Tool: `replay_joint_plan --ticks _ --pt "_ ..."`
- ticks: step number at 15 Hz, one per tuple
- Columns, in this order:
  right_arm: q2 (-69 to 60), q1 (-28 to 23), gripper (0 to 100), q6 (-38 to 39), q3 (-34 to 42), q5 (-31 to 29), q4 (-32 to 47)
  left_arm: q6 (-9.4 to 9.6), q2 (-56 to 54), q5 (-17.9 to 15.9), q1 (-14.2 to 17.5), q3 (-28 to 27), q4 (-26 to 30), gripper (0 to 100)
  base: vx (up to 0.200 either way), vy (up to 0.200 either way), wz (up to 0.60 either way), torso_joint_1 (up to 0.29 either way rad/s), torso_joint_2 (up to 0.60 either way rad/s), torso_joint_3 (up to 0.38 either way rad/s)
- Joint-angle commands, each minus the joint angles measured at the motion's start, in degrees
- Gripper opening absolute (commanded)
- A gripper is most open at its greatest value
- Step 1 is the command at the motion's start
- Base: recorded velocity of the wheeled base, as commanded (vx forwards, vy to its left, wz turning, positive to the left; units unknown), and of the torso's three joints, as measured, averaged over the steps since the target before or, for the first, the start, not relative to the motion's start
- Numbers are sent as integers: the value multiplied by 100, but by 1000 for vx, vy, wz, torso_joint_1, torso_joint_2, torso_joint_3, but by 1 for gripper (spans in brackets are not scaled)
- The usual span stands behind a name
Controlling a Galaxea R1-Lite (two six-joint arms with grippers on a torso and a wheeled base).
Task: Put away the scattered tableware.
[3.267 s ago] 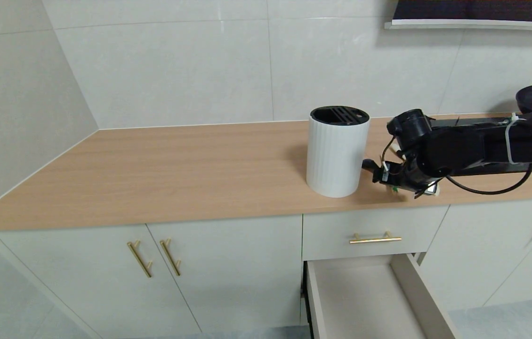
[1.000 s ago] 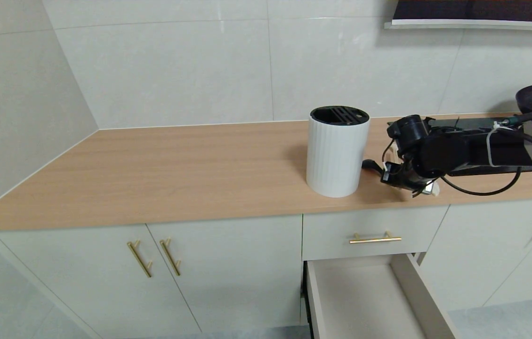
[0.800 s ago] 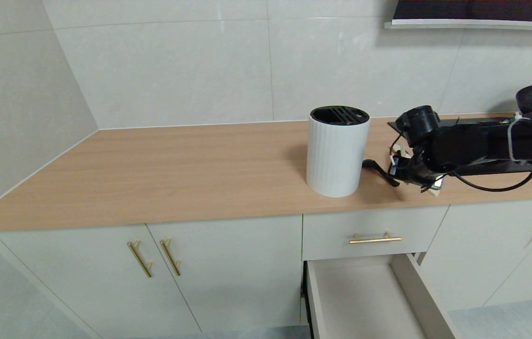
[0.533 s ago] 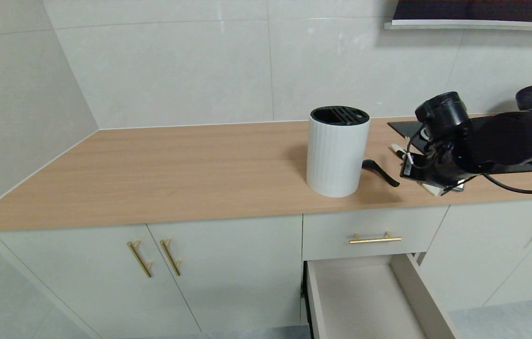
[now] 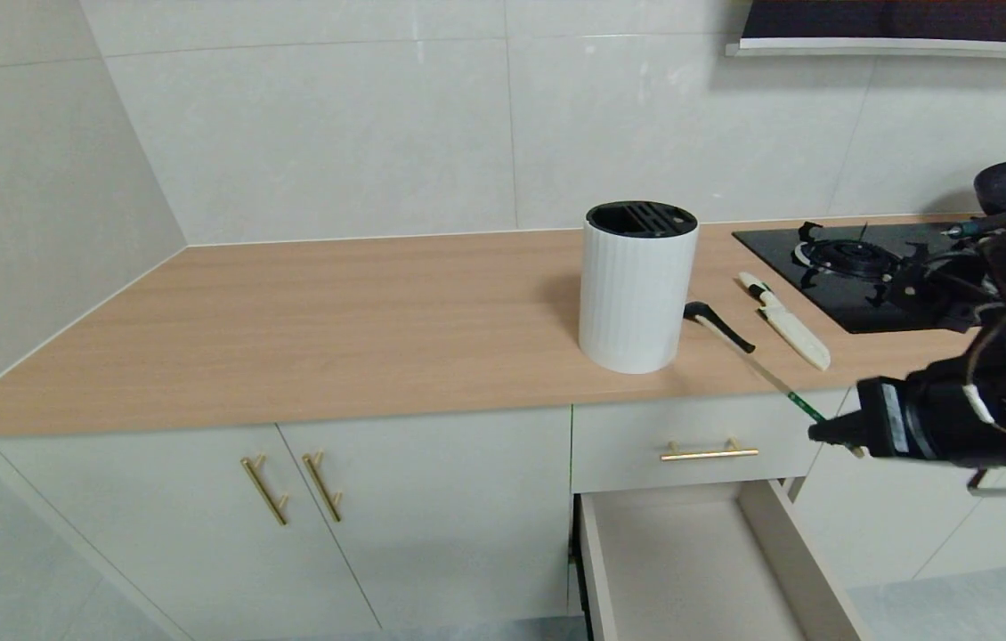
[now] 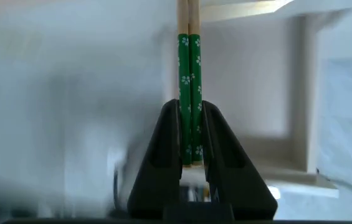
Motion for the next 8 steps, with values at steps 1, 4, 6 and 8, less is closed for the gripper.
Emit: replay_joint_plan --ticks 1,4,6,8 --pt "-1217 43 0 -710 1015 639 17 -1 2 1 2 0 4 100 0 0 0 0 0 0" --pt "-1199 43 0 -1431 1437 674 -18 -1 2 1 2 0 -5 100 0 0 0 0 0 0" --pt "-1094 52 0 -1484 1525 692 -27 -1 2 1 2 0 4 100 0 0 0 0 0 0" --pt "-812 61 0 -1493 1551 692 -27 -1 2 1 2 0 4 100 0 0 0 0 0 0"
